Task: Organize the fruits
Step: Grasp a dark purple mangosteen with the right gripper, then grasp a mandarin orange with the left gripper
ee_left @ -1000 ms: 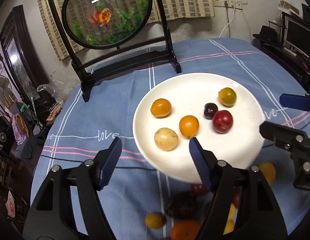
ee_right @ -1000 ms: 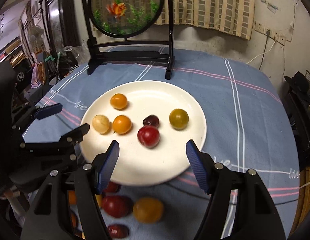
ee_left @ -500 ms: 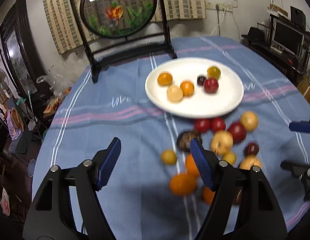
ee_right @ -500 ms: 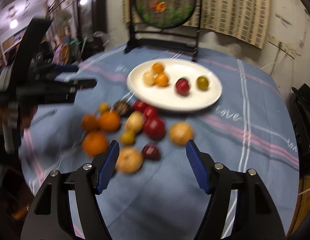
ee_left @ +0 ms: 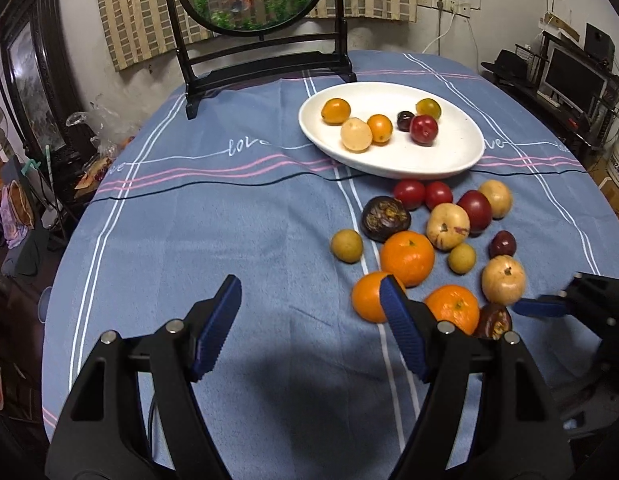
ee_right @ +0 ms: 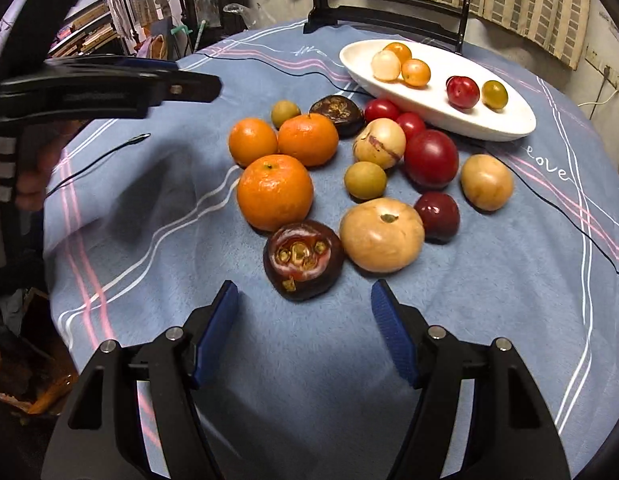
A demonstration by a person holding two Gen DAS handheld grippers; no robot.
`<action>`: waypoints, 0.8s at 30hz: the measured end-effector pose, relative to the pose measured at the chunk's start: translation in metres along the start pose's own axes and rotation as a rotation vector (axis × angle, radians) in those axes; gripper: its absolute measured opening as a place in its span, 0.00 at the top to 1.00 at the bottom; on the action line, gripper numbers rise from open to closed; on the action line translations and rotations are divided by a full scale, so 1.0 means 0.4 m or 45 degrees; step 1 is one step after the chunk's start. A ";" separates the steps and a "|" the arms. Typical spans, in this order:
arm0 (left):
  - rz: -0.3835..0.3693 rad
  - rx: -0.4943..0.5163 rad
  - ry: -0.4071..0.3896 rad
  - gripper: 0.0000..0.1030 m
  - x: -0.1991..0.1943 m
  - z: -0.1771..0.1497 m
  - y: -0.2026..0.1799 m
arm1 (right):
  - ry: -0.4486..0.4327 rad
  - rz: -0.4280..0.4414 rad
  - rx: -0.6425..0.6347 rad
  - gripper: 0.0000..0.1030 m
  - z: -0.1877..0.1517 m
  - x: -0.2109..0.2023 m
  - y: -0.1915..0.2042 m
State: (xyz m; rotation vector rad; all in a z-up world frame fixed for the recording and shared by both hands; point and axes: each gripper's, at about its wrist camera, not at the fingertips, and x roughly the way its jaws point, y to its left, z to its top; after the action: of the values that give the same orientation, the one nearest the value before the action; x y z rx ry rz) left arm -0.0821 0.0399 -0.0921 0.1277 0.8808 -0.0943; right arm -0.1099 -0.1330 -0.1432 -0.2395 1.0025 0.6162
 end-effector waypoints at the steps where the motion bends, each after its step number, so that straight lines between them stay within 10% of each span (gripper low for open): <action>1: -0.008 0.001 0.002 0.29 -0.001 -0.001 -0.003 | 0.004 0.008 0.017 0.34 0.005 0.010 -0.001; 7: -0.071 0.012 0.031 0.29 -0.007 -0.026 -0.032 | -0.026 0.014 0.012 0.58 0.026 0.024 -0.006; 24: -0.153 0.137 0.088 0.29 0.042 -0.062 -0.221 | -0.073 0.010 0.088 0.58 -0.063 -0.072 -0.124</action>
State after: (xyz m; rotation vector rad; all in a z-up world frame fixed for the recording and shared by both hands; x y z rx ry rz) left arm -0.1022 -0.0442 -0.1272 0.1789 0.9527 -0.2511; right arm -0.1101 -0.1954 -0.1368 -0.1559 0.9681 0.5917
